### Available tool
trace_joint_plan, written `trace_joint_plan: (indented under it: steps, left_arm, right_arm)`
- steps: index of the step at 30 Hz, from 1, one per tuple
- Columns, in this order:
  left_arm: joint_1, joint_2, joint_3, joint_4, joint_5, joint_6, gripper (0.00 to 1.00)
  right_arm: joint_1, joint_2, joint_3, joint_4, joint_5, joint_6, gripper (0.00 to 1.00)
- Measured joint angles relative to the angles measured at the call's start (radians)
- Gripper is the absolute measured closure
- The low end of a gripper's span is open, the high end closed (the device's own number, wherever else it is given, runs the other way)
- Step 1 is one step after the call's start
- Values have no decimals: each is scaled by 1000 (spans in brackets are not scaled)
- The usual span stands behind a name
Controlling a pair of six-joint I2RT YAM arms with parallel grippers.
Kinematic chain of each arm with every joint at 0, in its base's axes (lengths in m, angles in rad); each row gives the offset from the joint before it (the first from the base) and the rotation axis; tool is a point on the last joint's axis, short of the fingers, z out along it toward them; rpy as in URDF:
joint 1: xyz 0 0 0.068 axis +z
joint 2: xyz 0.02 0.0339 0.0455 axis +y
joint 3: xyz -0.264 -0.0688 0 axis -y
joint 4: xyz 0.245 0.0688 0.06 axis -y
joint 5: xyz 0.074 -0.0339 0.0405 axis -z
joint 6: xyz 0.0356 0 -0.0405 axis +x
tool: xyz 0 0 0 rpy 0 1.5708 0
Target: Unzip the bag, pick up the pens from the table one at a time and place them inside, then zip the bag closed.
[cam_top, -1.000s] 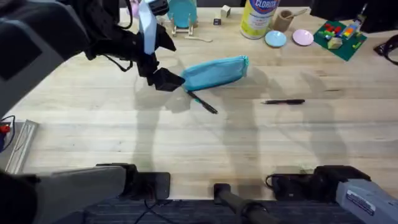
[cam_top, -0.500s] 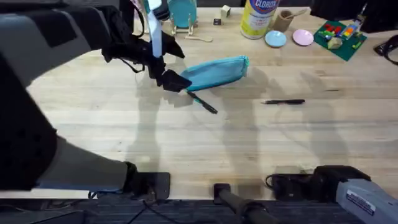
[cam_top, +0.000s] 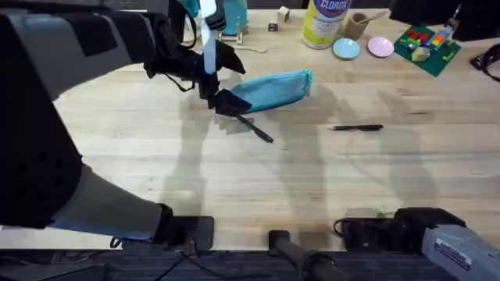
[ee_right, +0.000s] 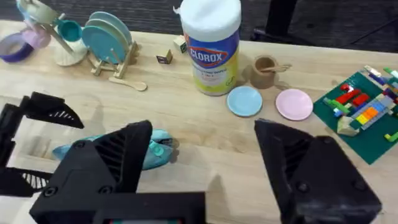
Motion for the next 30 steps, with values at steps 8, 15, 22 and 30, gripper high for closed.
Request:
trace_joint_plan:
  steps: [8,15,22,30]
  left_arm:
    - [0,0,0,-13,-37,-1,103]
    - [0,0,0,-15,-46,-3,770]
    - [0,0,0,-11,-53,-3,956]
    - [0,0,0,-11,-52,-3,955]
  right_arm:
    - [0,0,0,0,0,0,5]
    - [0,0,0,0,0,0,5]
    - [0,0,0,0,0,0,5]
    - [0,0,0,7,-16,3,5]
